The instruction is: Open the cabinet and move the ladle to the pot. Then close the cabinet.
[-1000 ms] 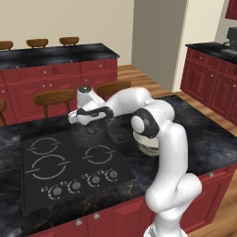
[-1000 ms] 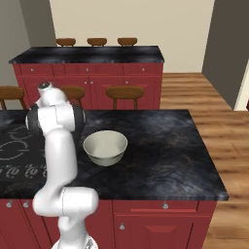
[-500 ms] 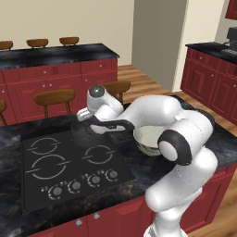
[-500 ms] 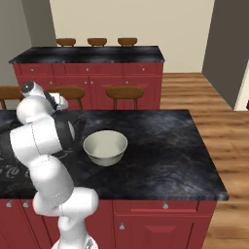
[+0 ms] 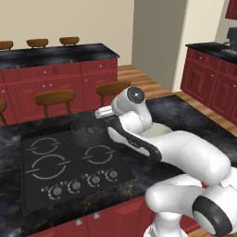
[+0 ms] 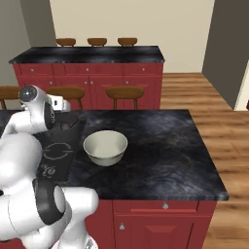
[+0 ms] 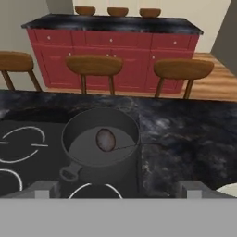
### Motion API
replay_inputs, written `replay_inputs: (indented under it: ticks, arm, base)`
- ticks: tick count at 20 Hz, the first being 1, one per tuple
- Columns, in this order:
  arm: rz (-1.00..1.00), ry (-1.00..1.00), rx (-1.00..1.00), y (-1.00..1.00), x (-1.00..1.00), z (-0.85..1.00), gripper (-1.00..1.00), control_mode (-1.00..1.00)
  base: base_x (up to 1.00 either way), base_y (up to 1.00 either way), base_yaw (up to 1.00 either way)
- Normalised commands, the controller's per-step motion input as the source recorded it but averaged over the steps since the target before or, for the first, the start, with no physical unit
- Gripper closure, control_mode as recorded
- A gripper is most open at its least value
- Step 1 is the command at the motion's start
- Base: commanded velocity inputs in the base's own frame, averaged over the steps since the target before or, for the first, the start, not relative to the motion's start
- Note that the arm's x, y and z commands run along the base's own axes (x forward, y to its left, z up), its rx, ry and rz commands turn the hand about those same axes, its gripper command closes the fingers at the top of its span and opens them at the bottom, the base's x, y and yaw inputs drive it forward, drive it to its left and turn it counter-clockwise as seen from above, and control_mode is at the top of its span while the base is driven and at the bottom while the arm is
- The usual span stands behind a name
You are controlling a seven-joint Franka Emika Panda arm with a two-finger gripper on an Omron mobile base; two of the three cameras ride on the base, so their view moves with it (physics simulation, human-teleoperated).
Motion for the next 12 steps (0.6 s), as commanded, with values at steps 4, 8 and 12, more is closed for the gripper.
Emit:
replay_inputs:
  ticks: [4, 8, 12]
  arm:
    - [0.0, 0.0, 0.1, -0.44, -0.87, 1.0, -1.0, -1.0]
    - [0.0, 0.02, 0.01, -0.57, -0.97, 1.0, -1.0, -1.0]
    - [-0.02, 0.11, 0.0, -0.68, -0.96, 0.72, -1.0, -1.0]
  base:
    - [0.0, 0.0, 0.0]
    - [0.0, 0.0, 0.0]
    - [0.0, 0.0, 0.0]
